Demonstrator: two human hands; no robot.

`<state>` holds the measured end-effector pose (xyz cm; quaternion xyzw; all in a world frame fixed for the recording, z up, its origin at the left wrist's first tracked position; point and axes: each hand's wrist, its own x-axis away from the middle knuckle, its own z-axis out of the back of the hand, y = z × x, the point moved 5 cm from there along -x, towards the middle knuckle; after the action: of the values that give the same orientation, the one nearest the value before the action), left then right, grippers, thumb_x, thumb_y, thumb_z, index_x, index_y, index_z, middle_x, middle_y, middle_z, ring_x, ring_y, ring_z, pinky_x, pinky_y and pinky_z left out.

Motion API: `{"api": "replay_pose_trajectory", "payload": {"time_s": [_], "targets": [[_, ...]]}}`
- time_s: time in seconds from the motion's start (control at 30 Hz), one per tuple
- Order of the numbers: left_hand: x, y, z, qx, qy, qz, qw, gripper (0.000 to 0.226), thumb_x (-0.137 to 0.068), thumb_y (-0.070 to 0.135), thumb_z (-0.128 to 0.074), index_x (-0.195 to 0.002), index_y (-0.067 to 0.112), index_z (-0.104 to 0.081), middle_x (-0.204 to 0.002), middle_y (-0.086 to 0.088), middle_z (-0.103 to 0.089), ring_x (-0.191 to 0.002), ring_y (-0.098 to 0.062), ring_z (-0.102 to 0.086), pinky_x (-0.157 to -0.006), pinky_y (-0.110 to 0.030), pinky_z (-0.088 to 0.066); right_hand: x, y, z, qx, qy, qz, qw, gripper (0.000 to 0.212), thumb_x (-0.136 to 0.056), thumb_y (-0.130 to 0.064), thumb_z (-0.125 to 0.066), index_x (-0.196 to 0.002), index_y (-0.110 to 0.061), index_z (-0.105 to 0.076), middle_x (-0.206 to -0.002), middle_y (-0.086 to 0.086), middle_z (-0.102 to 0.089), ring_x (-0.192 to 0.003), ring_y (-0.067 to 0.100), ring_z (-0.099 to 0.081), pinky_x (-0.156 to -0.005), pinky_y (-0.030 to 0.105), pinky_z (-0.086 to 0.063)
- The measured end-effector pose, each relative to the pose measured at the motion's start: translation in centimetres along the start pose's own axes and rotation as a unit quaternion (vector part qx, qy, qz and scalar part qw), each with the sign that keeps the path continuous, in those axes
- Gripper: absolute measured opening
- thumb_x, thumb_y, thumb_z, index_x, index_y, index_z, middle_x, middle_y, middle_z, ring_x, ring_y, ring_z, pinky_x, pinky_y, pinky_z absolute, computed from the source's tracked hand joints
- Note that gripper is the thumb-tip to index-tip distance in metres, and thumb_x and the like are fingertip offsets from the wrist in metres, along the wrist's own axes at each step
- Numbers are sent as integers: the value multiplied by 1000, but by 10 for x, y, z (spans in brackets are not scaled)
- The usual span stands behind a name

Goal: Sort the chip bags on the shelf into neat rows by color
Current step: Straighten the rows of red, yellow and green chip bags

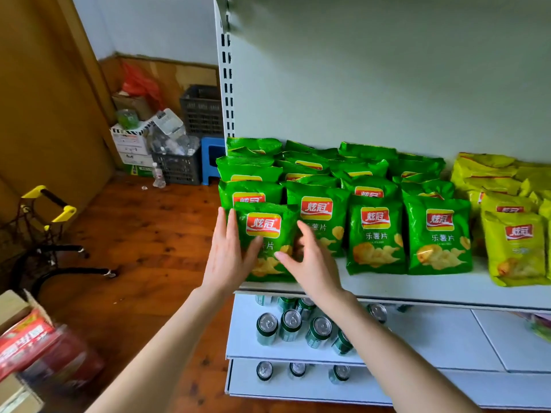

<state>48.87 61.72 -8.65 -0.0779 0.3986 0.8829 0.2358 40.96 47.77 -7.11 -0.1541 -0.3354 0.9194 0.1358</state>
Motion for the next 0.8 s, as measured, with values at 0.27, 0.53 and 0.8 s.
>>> {"api": "replay_pose_trajectory", "payload": {"time_s": [0.27, 0.53, 0.8], "targets": [[-27, -9, 8, 8, -7, 3, 1000, 70, -93, 38, -41, -147, 0, -20, -155, -24, -8, -144, -36, -14, -111, -44, -26, 9, 32, 59, -90, 146, 25, 985, 59, -84, -3, -63, -135, -18, -36, -81, -7, -51, -72, 11, -53, -71, 10, -45], [-41, -5, -6, -74, -16, 27, 997, 88, -84, 29, -70, -149, 7, -15, -157, -18, -6, -140, -36, -26, -92, -44, -47, 11, 59, 73, -63, 153, -25, 986, 56, -86, -4, -60, -137, -11, -39, -86, -10, -49, -84, 16, -52, -70, 8, -43], [-31, -11, 7, 104, 5, -3, 995, 71, -91, 31, -59, -148, 12, -21, -158, -14, -10, -145, -15, -4, -107, -22, -16, 15, 38, 64, -59, 177, 8, 982, 54, -84, -3, -63, -134, -9, -42, -82, -11, -47, -77, 14, -51, -70, 14, -44]]}}
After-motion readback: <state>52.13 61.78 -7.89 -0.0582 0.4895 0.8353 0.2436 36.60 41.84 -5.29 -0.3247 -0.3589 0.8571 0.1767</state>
